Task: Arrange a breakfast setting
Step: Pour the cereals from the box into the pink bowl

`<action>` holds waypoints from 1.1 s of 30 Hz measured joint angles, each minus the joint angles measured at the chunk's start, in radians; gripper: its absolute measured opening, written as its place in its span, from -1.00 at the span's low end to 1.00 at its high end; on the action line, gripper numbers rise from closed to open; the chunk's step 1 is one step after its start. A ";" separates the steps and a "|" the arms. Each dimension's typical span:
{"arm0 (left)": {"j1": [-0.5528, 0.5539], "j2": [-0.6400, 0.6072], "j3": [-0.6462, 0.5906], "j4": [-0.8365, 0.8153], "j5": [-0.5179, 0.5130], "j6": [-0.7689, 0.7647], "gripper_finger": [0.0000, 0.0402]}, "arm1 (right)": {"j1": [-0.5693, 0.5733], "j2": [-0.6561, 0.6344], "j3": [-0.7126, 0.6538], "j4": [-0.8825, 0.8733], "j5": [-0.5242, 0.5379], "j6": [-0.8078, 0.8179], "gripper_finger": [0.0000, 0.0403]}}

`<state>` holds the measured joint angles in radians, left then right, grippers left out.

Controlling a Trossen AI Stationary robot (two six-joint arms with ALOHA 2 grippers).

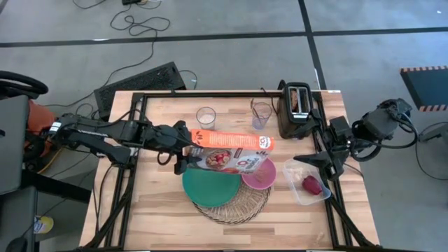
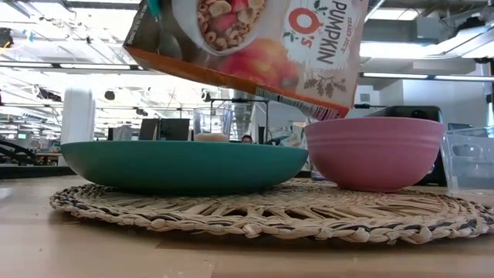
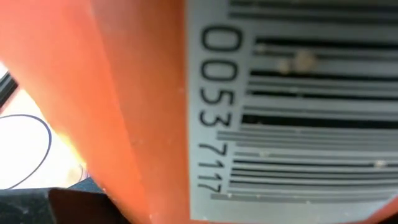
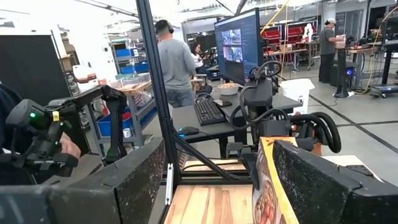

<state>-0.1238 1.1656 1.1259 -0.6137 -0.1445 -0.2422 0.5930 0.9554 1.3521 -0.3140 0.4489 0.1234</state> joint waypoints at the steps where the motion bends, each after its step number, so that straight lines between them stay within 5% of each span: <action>1: 0.000 0.000 0.000 0.002 0.000 -0.001 0.39 | 0.000 0.000 0.000 0.000 0.000 0.000 0.62; 23: 0.007 0.003 0.069 -0.066 -0.002 -0.032 0.38 | 0.000 0.000 0.000 0.000 -0.001 0.000 0.62; 33: 0.011 0.173 0.240 -0.201 0.008 0.026 0.38 | 0.000 0.000 0.000 -0.009 0.000 0.007 0.62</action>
<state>-0.1131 1.3382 1.3657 -0.8146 -0.1367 -0.2162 0.5930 0.9550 1.3521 -0.3227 0.4492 0.1307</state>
